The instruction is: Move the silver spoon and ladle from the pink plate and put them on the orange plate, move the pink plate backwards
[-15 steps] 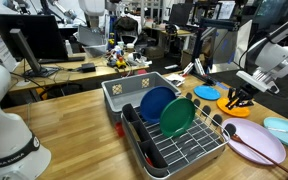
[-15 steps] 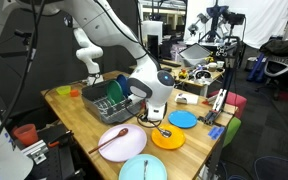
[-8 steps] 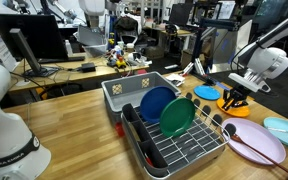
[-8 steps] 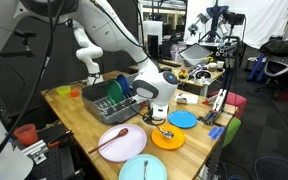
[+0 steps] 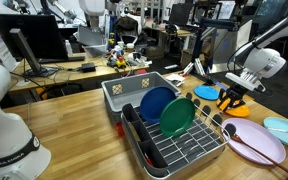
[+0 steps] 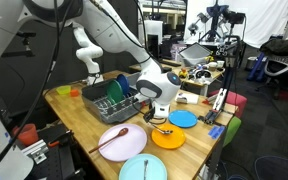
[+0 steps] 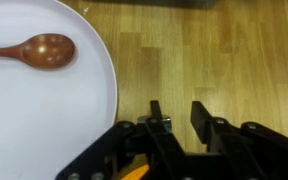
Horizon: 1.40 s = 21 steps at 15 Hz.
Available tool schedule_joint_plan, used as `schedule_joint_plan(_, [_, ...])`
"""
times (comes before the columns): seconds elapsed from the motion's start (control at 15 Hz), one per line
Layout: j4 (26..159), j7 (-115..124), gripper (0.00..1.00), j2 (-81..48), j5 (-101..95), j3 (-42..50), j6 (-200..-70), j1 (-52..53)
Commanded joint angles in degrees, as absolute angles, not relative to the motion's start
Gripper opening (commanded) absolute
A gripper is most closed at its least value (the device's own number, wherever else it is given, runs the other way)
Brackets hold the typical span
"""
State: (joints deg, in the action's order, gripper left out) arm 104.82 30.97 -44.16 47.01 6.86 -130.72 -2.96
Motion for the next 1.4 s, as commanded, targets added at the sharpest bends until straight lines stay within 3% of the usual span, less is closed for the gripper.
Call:
schedule_joint_plan(0.0, [104.56, 31.24, 0.44, -44.18, 46.53, 6.36, -130.44, -3.51])
schedule_joint_plan(0.13, [104.52, 31.24, 0.48, -44.18, 46.54, 6.37, -130.27, -3.58])
schedule_joint_plan(0.6, [104.52, 31.24, 0.48, -44.18, 46.54, 6.37, -130.21, -3.61])
schedule_joint_plan(0.67, [104.52, 31.24, 0.73, -44.18, 46.54, 6.37, -130.21, -3.61])
schedule_joint_plan(0.73, [105.48, 32.25, 0.74, -43.53, 45.54, 7.01, -129.96, -3.02])
schedule_joint_plan(1.0, [111.3, 30.36, 0.98, -39.69, 38.2, 8.31, -128.49, -1.45])
schedule_joint_plan(1.33, [120.7, 27.37, 1.0, -32.08, 24.7, 7.81, -130.37, 0.66])
